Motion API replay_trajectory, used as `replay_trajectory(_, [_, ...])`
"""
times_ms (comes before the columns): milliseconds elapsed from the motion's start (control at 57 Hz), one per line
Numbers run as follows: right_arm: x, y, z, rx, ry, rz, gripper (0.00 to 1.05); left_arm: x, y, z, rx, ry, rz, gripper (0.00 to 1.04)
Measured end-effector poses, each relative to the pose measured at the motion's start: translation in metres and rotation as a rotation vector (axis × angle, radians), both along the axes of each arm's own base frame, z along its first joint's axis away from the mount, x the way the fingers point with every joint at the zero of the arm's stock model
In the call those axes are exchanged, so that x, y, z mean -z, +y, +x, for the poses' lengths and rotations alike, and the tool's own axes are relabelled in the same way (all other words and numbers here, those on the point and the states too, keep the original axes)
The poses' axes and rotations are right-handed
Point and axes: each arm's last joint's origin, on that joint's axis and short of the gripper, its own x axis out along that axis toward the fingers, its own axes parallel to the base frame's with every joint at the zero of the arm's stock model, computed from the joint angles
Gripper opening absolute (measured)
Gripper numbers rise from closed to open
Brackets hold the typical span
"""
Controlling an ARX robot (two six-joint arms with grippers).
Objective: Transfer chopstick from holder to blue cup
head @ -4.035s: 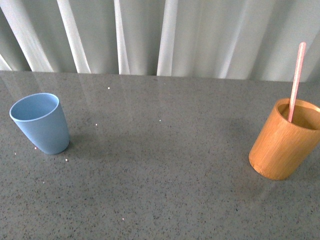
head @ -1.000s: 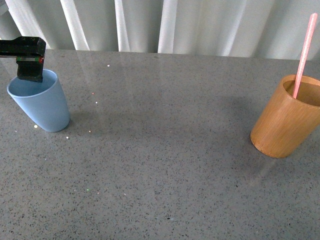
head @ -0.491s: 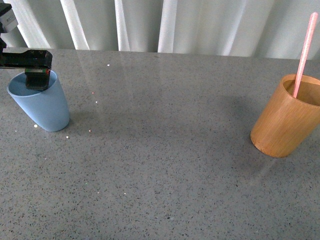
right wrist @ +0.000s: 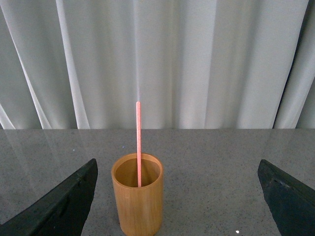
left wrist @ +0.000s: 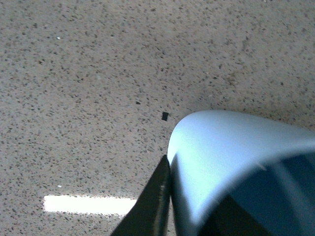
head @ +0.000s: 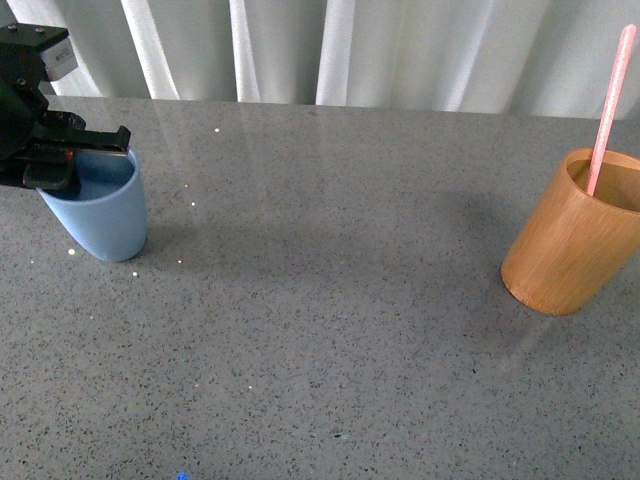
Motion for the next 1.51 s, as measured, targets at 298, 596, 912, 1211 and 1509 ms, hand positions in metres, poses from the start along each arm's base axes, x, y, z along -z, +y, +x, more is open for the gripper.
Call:
replay_trajectory(298, [0.000,0.000,0.000,0.000,0.000,0.000,0.95,-0.035,-0.023,-0.011,0.150,-0.005,-0.061,0.04])
replay_trajectory(596, [0.000,0.000,0.000,0.000,0.000,0.000,0.95,-0.107,-0.071,-0.031,0.392,-0.124,-0.021,0.04])
replay_trajectory(912, [0.000,0.000,0.000,0.000,0.000,0.000,0.95,-0.067,-0.134,-0.043,0.571,-0.024,0.029,0.04])
replay_trajectory(1211, [0.000,0.000,0.000,0.000,0.000,0.000,0.95,-0.045,-0.176,-0.051,0.636,0.026,-0.002,0.04])
replay_trajectory(1509, [0.000,0.000,0.000,0.000,0.000,0.000,0.95,-0.032,-0.206,-0.050,0.673,0.016,0.031,0.04])
